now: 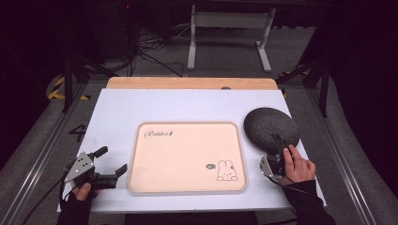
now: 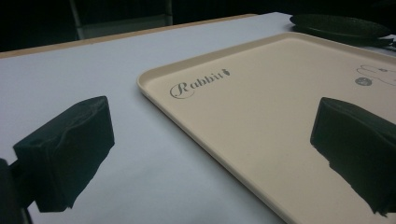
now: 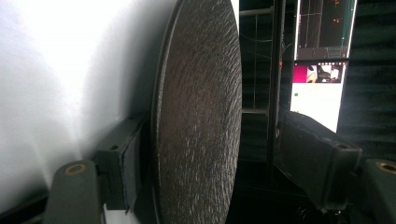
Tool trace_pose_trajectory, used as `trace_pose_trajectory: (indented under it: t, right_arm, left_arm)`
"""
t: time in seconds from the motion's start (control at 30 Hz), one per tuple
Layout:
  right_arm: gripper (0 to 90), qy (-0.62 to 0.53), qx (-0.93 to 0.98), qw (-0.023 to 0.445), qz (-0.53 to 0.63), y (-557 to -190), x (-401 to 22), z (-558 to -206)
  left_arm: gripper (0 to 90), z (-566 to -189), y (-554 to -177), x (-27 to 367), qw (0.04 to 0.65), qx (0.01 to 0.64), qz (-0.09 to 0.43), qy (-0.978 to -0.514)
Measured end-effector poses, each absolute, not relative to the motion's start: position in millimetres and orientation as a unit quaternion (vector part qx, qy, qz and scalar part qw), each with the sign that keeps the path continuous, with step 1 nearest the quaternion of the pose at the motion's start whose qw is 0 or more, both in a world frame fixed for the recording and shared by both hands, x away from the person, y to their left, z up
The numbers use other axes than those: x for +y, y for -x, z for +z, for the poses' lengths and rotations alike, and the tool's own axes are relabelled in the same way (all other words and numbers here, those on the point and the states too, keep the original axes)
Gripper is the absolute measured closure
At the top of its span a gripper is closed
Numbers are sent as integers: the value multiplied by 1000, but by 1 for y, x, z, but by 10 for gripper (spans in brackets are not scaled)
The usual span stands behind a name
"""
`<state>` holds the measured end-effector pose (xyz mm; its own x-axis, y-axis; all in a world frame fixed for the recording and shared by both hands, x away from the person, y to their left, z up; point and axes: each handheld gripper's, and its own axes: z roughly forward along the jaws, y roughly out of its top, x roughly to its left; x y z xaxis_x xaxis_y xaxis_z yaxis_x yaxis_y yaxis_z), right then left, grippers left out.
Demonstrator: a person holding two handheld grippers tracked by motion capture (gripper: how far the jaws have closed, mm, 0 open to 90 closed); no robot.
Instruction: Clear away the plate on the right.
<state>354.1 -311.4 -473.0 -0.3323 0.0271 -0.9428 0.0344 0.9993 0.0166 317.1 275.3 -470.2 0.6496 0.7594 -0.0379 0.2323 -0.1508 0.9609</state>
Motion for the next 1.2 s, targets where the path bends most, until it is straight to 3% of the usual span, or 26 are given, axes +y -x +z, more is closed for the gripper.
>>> trace_pose_trajectory:
  t: [0.43,0.7,0.73,0.97,1.2]
  right_arm:
    - [333,-13,819,574,-15,-364,-313,-474]
    - [506,-8,835,550,-21,-365,-311,-475]
    - [585,-7,840,542,-23,-364,-311,-477]
    - [785,-2,852,523,-37,-363,-307,-481]
    - [828,2,844,535,-44,-363,-304,-483]
  left_arm:
    - [3,-470,-317,274,550,343,240,-722]
    - [3,-470,-317,274,550,343,240,-722]
    - [3,-470,-317,274,550,343,240,-723]
    - [3,-470,-317,274,550,342,240,-724]
    - [3,-470,-317,274,549,342,239,-725]
